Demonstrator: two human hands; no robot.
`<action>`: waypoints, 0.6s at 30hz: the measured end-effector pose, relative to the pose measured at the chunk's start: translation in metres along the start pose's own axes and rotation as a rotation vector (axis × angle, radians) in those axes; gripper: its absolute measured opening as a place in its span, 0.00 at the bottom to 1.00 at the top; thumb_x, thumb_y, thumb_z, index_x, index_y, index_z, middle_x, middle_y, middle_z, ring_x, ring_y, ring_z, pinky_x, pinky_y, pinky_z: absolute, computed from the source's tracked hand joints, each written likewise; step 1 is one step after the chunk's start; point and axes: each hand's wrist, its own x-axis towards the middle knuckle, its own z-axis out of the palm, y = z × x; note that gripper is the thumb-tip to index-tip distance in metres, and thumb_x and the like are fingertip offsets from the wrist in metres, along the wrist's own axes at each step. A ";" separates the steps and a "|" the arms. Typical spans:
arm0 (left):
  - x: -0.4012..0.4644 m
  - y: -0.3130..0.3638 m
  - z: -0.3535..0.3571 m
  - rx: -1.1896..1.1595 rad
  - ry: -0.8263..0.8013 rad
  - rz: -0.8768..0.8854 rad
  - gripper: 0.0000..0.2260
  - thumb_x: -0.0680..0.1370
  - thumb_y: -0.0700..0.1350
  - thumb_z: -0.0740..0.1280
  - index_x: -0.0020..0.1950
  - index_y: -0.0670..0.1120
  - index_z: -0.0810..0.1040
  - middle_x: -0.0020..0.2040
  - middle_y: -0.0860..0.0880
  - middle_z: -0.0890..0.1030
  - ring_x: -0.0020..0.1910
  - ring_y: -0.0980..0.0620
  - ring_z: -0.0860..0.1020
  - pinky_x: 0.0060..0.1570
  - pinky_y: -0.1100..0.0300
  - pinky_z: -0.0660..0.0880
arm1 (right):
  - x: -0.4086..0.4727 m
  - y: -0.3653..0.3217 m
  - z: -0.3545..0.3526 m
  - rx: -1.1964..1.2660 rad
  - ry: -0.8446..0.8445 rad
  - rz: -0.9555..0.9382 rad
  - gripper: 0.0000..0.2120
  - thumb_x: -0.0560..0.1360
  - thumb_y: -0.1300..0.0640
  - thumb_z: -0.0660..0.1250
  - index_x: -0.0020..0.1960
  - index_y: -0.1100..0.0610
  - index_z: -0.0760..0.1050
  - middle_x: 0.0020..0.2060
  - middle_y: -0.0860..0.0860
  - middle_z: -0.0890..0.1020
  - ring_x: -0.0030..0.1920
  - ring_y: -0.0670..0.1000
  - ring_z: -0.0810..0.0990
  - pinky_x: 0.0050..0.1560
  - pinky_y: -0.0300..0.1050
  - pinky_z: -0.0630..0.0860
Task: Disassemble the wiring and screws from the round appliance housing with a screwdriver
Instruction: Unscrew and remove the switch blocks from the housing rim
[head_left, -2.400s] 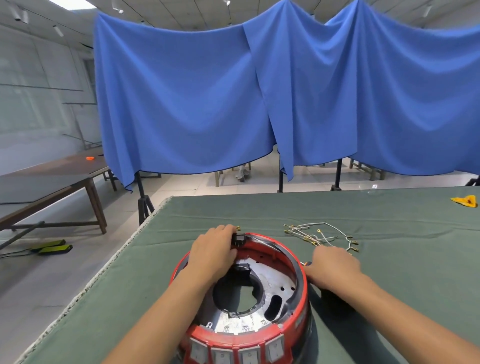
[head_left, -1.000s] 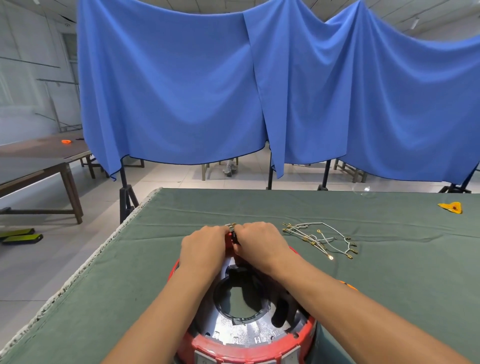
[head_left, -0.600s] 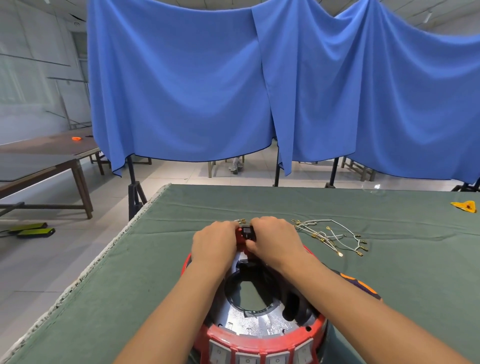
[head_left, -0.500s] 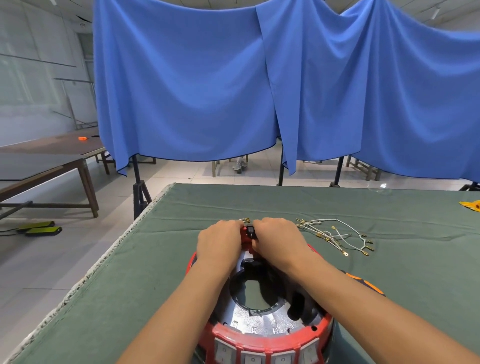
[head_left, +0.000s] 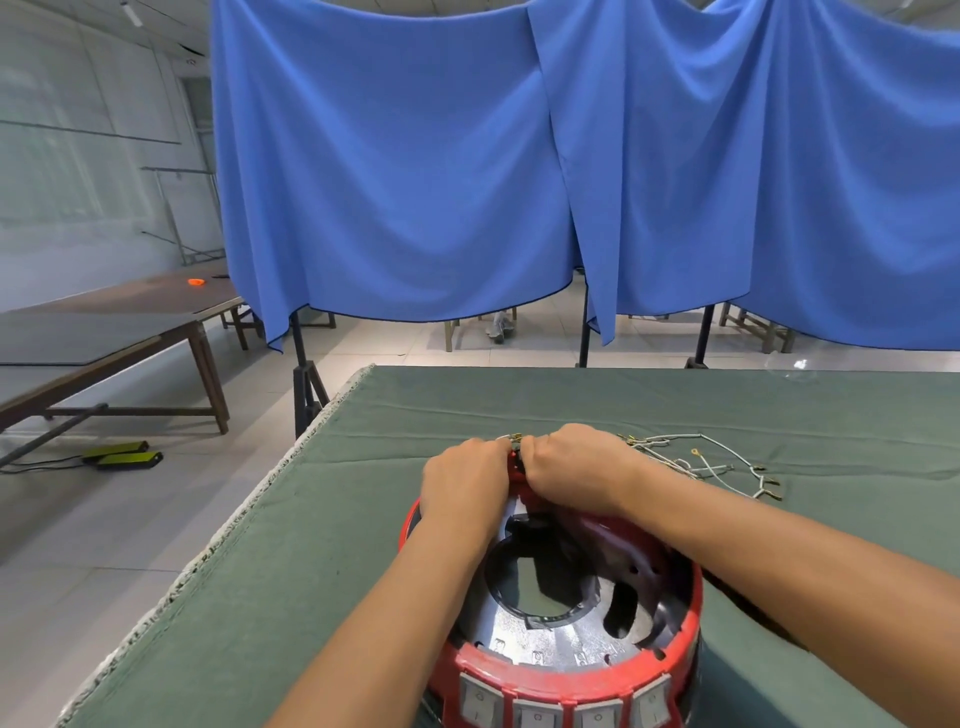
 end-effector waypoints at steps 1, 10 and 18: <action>-0.001 0.000 0.000 0.002 0.000 0.006 0.11 0.74 0.49 0.66 0.56 0.52 0.74 0.51 0.49 0.79 0.52 0.44 0.77 0.39 0.56 0.64 | 0.000 0.002 -0.001 -0.021 -0.006 -0.031 0.15 0.80 0.66 0.50 0.62 0.67 0.71 0.55 0.61 0.78 0.51 0.62 0.80 0.38 0.51 0.67; -0.002 0.001 0.001 0.024 0.026 0.007 0.13 0.74 0.49 0.66 0.59 0.53 0.74 0.51 0.49 0.78 0.52 0.44 0.77 0.39 0.56 0.65 | -0.006 0.007 0.017 0.278 0.016 0.273 0.22 0.79 0.38 0.55 0.57 0.58 0.69 0.52 0.55 0.80 0.50 0.61 0.81 0.38 0.48 0.65; -0.001 0.002 0.000 0.009 0.013 -0.006 0.12 0.76 0.48 0.63 0.59 0.51 0.74 0.52 0.48 0.78 0.53 0.43 0.77 0.40 0.56 0.64 | 0.007 0.005 0.025 0.269 0.008 0.224 0.14 0.83 0.52 0.50 0.55 0.61 0.68 0.48 0.60 0.82 0.46 0.62 0.81 0.36 0.50 0.66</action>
